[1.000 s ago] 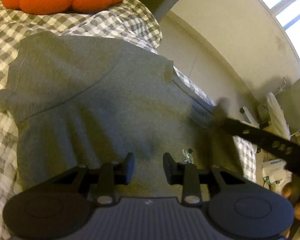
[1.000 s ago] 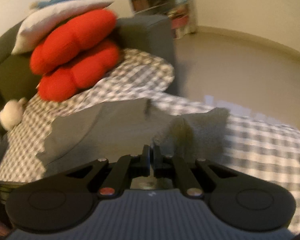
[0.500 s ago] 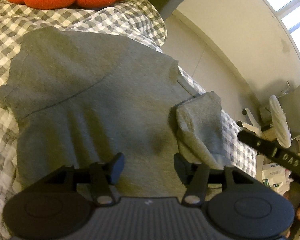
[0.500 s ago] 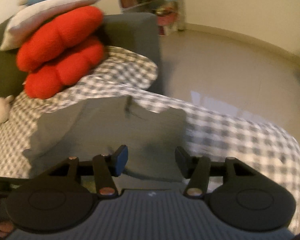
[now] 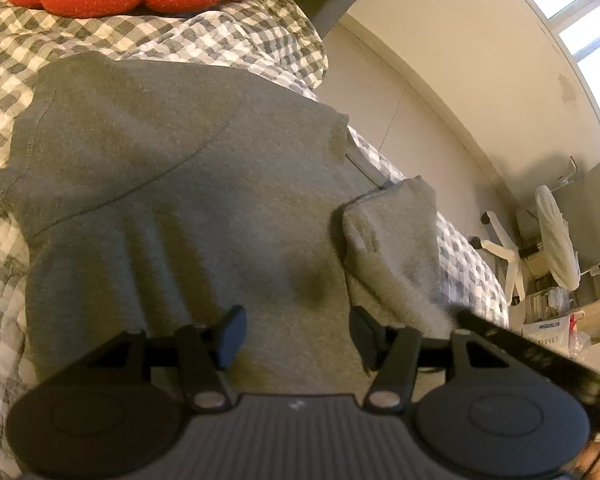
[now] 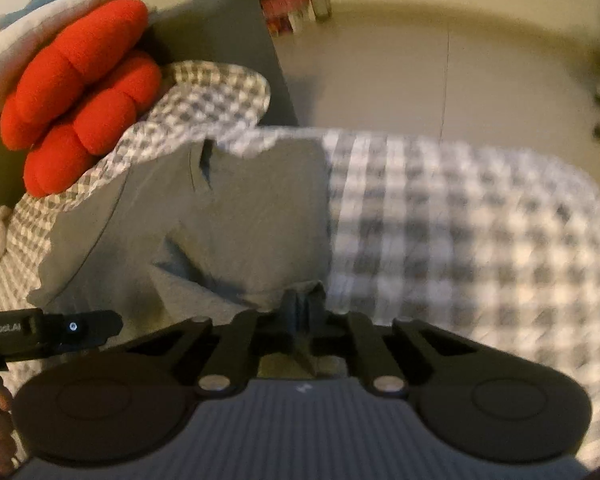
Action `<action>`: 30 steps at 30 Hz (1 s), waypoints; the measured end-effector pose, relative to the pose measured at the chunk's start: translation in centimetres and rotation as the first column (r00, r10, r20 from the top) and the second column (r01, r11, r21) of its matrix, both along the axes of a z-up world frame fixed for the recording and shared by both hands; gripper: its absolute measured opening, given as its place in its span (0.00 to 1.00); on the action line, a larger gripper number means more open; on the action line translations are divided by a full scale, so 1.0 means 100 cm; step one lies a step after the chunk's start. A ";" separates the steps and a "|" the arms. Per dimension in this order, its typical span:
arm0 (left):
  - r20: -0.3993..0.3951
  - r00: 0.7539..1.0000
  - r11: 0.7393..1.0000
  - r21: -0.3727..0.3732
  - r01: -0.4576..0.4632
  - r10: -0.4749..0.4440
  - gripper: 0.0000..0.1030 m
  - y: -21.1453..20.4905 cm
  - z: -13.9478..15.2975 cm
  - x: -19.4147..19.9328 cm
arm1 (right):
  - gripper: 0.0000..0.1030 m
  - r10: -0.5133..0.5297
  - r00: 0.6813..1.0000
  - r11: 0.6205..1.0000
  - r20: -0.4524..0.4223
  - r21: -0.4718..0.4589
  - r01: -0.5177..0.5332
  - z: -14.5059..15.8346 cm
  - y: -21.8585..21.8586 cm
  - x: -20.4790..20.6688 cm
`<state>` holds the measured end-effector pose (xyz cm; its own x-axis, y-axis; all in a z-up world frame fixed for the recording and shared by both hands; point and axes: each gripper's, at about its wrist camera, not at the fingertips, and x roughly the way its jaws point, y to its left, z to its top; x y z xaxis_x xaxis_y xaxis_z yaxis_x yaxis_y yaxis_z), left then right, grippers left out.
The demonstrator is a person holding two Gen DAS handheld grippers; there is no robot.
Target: Fold clothes
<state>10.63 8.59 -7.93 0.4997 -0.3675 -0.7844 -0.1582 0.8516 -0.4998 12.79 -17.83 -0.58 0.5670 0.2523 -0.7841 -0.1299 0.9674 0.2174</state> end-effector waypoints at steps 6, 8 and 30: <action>0.000 1.000 1.000 -0.002 0.001 -0.001 0.57 -0.001 -0.001 0.000 | 0.04 -0.022 0.983 0.976 0.185 -0.208 0.061 0.039 -0.018 -0.013; 0.001 1.000 1.000 -0.003 0.008 -0.008 0.57 -0.003 -0.001 0.001 | 0.04 -0.030 0.972 0.954 0.234 -0.284 0.097 0.047 -0.025 -0.017; 0.005 0.998 0.997 0.035 0.066 -0.066 0.57 -0.019 -0.002 0.006 | 0.03 -0.382 0.917 0.751 0.112 -0.541 0.379 -0.026 -0.148 0.021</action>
<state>11.20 6.71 -8.09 0.4797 -0.3726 -0.7944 -0.0982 0.8769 -0.4705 14.85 -32.62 -3.22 0.5198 -0.4495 -0.7265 0.2744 0.8932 -0.3563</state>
